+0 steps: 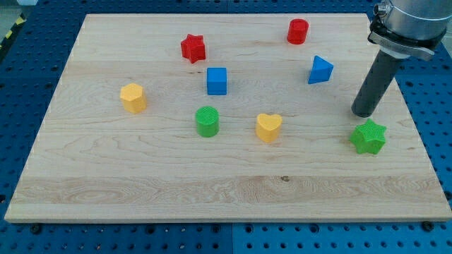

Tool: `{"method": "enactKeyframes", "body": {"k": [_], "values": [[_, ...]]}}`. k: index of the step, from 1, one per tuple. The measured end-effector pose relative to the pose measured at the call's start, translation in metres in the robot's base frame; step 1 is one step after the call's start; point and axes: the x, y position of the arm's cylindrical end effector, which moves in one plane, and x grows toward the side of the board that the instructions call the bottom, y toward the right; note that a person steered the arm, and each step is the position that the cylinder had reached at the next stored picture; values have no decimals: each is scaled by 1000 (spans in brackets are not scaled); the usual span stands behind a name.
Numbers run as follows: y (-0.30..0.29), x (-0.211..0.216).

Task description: Push the green star towards the right of the yellow heart

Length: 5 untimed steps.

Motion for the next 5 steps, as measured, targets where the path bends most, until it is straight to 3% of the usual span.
{"method": "enactKeyframes", "body": {"k": [5], "values": [[37,0]]}}
